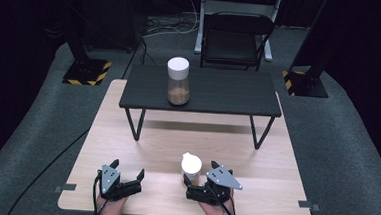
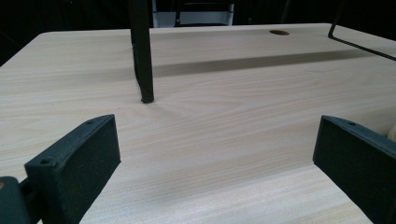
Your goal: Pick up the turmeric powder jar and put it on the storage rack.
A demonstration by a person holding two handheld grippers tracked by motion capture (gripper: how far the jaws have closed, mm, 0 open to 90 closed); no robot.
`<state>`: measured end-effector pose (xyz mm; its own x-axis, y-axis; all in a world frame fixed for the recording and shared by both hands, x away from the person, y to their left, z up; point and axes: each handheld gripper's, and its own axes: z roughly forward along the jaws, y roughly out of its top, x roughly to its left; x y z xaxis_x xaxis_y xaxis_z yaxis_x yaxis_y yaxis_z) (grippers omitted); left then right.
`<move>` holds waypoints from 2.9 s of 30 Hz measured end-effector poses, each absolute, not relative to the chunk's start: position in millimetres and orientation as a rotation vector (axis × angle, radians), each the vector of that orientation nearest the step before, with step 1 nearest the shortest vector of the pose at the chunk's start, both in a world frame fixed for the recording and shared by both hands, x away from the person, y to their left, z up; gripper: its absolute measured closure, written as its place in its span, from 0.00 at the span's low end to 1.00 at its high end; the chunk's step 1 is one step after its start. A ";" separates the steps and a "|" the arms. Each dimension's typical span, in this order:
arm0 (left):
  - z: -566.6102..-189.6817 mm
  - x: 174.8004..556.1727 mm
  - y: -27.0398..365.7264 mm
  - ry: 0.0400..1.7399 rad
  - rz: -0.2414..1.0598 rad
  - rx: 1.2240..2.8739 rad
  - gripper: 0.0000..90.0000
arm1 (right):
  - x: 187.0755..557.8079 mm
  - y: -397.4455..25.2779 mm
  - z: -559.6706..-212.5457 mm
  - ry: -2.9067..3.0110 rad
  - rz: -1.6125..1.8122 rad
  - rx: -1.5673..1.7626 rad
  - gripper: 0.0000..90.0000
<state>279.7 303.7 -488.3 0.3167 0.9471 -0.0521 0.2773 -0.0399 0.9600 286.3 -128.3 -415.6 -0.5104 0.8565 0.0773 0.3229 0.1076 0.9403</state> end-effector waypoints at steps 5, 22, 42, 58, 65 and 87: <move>-487.3 280.8 303.6 1.166 0.805 1.547 0.00 | 292.9 -120.8 -416.6 1.912 1.382 1.135 0.02; -486.2 281.9 304.5 1.168 0.794 1.554 0.00 | 313.8 -111.9 -412.0 2.009 1.338 1.098 0.33; -485.4 283.9 307.3 1.161 0.775 1.562 0.01 | 311.8 -134.9 -385.3 2.013 1.336 1.054 0.33; -486.0 282.8 306.3 1.159 0.784 1.560 0.00 | 313.7 -161.8 -334.0 1.972 1.387 1.037 0.33; -486.2 282.4 305.9 1.157 0.786 1.560 0.00 | 316.0 -163.7 -302.9 1.945 1.392 0.992 0.33; -483.5 286.0 308.9 1.151 0.759 1.583 0.01 | 323.4 -159.0 -243.9 1.929 1.417 0.964 0.33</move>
